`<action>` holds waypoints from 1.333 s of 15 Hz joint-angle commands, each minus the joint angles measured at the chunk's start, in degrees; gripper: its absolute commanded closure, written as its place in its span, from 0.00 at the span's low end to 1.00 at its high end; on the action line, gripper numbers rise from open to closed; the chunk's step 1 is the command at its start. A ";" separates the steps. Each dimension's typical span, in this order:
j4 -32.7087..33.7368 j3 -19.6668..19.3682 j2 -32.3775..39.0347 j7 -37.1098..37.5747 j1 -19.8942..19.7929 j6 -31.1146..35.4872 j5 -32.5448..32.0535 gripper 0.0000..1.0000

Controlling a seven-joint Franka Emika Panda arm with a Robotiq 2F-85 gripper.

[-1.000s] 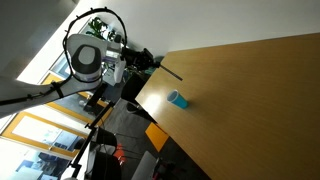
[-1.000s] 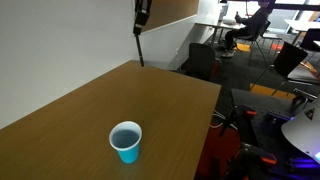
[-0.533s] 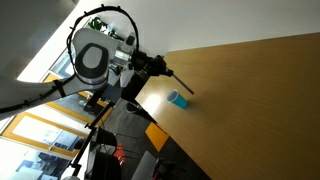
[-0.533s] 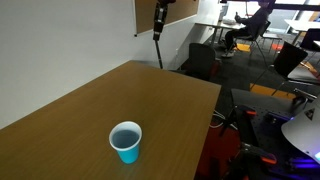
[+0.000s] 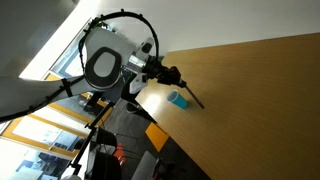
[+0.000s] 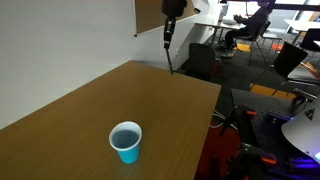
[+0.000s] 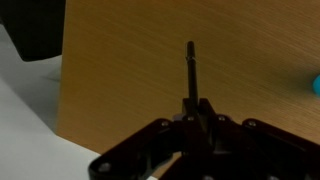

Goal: Place the pen on the table

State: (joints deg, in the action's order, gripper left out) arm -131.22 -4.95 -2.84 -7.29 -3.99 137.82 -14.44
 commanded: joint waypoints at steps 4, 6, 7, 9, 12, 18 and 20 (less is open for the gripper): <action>3.44 -1.97 4.03 -7.52 -1.90 -2.91 6.06 0.97; 5.20 -1.88 6.14 -8.01 -2.10 -3.58 7.36 0.97; 6.45 -1.82 7.59 -7.90 -2.19 -3.84 7.69 0.97; 9.14 -1.72 10.86 -7.96 -2.43 -4.23 8.55 0.97; 13.08 -1.51 15.41 -8.60 -3.14 -5.92 9.89 0.97; 21.24 -0.24 25.13 -14.38 -6.64 -10.70 15.88 0.97; 23.47 0.04 27.56 -15.44 -7.70 -12.49 16.78 0.97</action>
State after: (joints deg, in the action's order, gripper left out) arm -112.90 -6.32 20.94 -20.22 -9.32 129.66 0.23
